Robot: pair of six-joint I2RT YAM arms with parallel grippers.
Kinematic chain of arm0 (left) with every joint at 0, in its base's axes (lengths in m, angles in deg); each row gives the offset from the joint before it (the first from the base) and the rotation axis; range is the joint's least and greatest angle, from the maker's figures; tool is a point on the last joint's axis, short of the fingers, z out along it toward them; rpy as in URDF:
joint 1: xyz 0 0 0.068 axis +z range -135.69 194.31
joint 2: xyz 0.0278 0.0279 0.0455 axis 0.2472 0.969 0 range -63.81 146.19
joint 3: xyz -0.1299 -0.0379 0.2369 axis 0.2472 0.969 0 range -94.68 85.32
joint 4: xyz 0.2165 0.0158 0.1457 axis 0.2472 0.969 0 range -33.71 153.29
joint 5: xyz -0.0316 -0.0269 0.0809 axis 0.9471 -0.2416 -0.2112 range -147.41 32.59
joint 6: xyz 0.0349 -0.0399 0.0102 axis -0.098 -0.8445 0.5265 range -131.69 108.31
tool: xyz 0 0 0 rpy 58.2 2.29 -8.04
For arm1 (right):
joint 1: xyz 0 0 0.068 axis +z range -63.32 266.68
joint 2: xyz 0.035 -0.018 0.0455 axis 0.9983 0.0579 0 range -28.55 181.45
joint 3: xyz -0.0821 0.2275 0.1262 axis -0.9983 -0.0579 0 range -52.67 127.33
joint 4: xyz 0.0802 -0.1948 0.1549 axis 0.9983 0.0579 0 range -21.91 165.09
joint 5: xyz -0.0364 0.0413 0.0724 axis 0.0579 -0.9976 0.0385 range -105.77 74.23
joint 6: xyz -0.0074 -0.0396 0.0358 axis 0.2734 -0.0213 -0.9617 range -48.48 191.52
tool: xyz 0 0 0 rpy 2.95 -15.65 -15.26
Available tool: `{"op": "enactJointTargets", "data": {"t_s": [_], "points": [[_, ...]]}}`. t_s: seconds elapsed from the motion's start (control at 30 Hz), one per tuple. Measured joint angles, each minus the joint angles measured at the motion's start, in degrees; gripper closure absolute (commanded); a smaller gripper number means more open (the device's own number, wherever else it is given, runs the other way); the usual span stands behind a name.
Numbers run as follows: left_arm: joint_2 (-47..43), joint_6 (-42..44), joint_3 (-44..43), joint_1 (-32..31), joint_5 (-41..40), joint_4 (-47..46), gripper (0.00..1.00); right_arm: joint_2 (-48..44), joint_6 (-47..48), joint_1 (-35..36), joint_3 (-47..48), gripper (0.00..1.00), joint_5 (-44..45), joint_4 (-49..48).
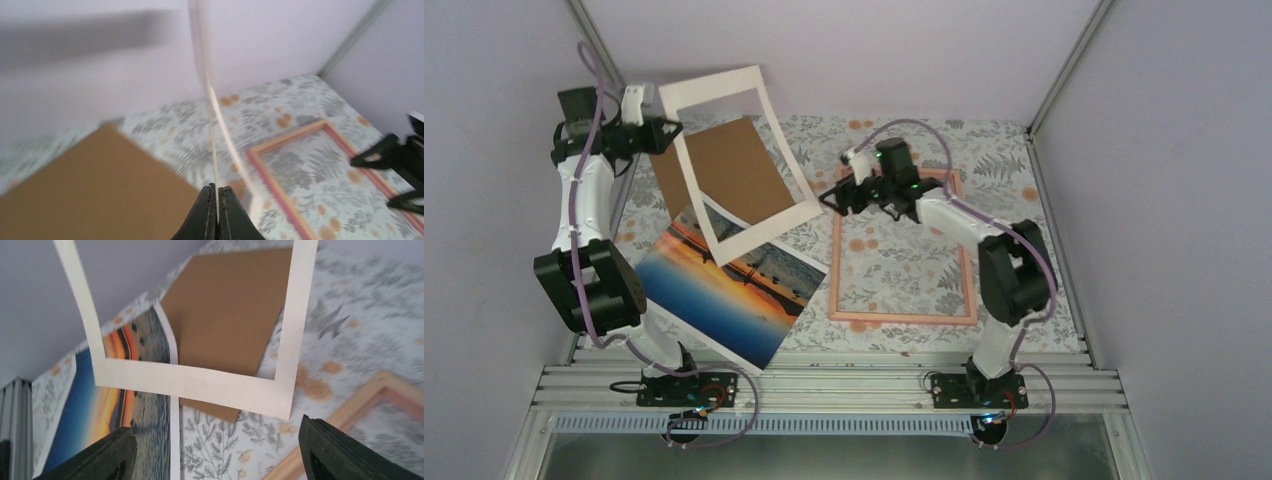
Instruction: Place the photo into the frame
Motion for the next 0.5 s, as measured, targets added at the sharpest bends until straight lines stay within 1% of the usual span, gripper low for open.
{"op": "enactJointTargets", "data": {"t_s": [0.1,0.23,0.37,0.5], "points": [[-0.22,1.18,-7.63,-6.21,0.85,2.82,0.98,-3.80,-1.36,-4.70,0.09,0.15,-2.23,-0.31],[-0.33,3.21,-15.63,-14.60,1.09,7.78,0.98,-6.62,-1.22,-11.89,0.09,0.13,-3.96,2.99],[0.28,4.22,-25.03,-23.39,1.51,12.09,0.98,-10.64,0.83,-22.03,-0.68,0.13,-4.09,8.20],[0.37,4.52,-31.36,-31.47,1.42,13.57,0.98,-16.76,3.85,-31.41,-4.02,0.11,-3.39,12.13]]}}
